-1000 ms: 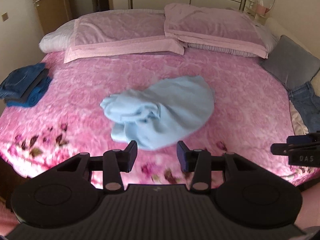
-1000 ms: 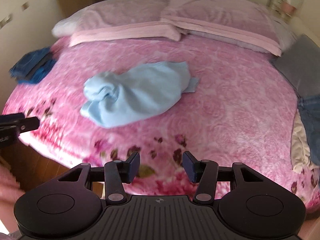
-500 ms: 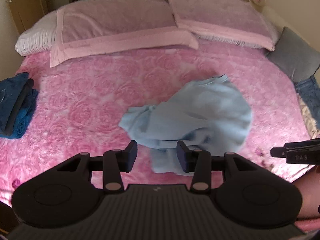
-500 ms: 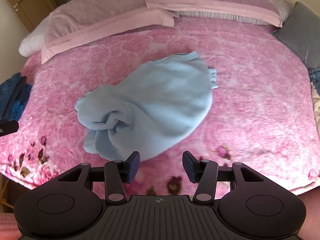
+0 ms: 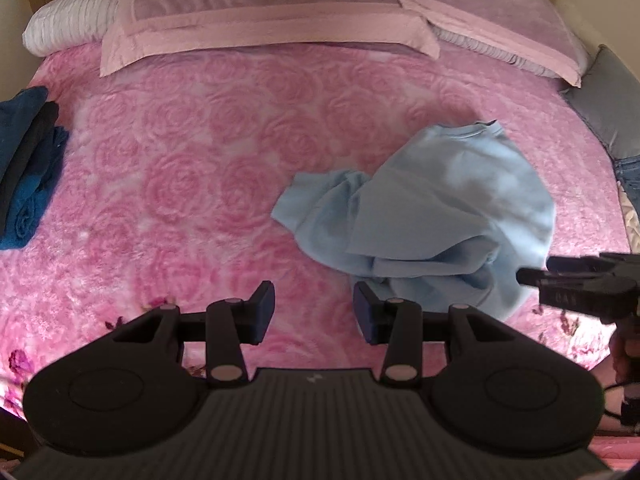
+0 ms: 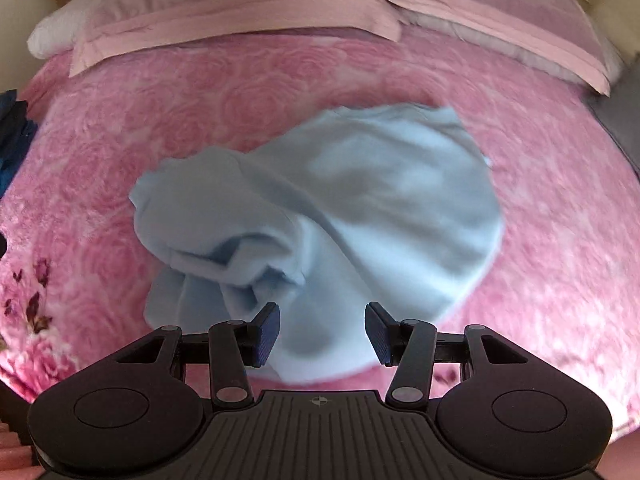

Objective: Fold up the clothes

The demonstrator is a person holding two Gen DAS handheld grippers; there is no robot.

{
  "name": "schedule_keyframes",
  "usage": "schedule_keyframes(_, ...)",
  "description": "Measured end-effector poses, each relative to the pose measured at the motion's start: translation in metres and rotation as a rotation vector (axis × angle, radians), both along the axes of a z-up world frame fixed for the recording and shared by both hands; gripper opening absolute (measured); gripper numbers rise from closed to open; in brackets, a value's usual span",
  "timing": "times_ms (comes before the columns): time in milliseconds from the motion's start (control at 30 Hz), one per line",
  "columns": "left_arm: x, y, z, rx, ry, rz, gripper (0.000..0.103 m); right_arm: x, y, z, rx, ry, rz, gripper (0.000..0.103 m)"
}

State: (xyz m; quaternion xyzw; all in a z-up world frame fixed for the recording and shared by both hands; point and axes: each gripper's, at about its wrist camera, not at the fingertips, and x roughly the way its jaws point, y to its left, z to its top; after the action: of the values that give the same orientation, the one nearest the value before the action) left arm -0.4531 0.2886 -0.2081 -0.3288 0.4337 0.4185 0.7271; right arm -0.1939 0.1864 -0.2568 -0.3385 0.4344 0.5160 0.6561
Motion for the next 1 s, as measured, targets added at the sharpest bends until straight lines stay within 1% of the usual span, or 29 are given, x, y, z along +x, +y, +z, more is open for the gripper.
schedule_keyframes(200, -0.015, 0.007, -0.008, -0.004, 0.031, 0.054, 0.039, -0.001, 0.031, -0.026, 0.090, 0.092, -0.047, 0.051)
schedule_keyframes(233, -0.017, 0.008, -0.009, -0.007, 0.035, 0.062, 0.039, -0.001, 0.036, -0.034, 0.107, 0.100, -0.063, 0.051)
schedule_keyframes(300, -0.015, 0.010, -0.013, -0.012, 0.048, 0.059, 0.039, -0.001, 0.043, -0.046, 0.103, 0.088, -0.069, 0.050)
schedule_keyframes(333, -0.013, 0.011, -0.015, -0.014, 0.056, 0.055, 0.039, -0.001, 0.045, -0.052, 0.097, 0.079, -0.065, 0.040)
schedule_keyframes(367, -0.010, 0.012, -0.016, -0.016, 0.064, 0.049, 0.039, 0.000, 0.044, -0.057, 0.092, 0.071, -0.057, 0.006)
schedule_keyframes(400, -0.006, 0.013, -0.017, -0.017, 0.066, 0.044, 0.039, 0.005, 0.038, -0.058, 0.089, 0.078, -0.055, 0.006)
schedule_keyframes(500, 0.006, 0.015, -0.016, -0.015, 0.052, 0.020, 0.038, 0.028, 0.005, -0.040, 0.143, 0.072, -0.060, 0.006)
schedule_keyframes(567, 0.016, 0.018, -0.014, -0.012, 0.039, 0.000, 0.038, 0.055, -0.025, -0.022, 0.167, 0.004, -0.100, 0.005)
schedule_keyframes(667, 0.036, 0.020, -0.013, -0.005, 0.027, -0.036, 0.038, 0.118, -0.078, 0.006, 0.178, -0.112, -0.217, 0.005)
schedule_keyframes(700, 0.045, 0.022, -0.013, -0.006, 0.021, -0.049, 0.038, 0.137, -0.092, 0.011, 0.178, -0.160, -0.257, 0.005)
schedule_keyframes(767, 0.063, 0.024, -0.013, -0.008, 0.006, -0.075, 0.038, 0.185, -0.119, 0.019, 0.160, -0.298, -0.369, 0.005)
schedule_keyframes(800, 0.073, 0.025, -0.014, -0.009, -0.004, -0.092, 0.038, 0.206, -0.128, 0.017, 0.140, -0.336, -0.422, 0.006)
schedule_keyframes(833, 0.085, 0.025, -0.014, -0.010, -0.009, -0.112, 0.038, 0.231, -0.137, 0.013, 0.101, -0.355, -0.480, 0.006)
schedule_keyframes(867, 0.095, 0.025, -0.015, -0.010, -0.009, -0.130, 0.038, 0.256, -0.145, 0.007, 0.047, -0.351, -0.534, 0.006)
schedule_keyframes(933, 0.120, 0.024, -0.016, -0.010, -0.010, -0.176, 0.038, 0.285, -0.159, -0.001, -0.025, -0.312, -0.610, 0.010)
schedule_keyframes(967, 0.130, 0.022, -0.017, -0.010, -0.012, -0.195, 0.038, 0.292, -0.168, -0.002, -0.027, -0.289, -0.637, 0.020)
schedule_keyframes(1000, 0.141, 0.021, -0.019, -0.011, -0.012, -0.215, 0.038, 0.293, -0.175, -0.002, -0.011, -0.269, -0.648, 0.036)
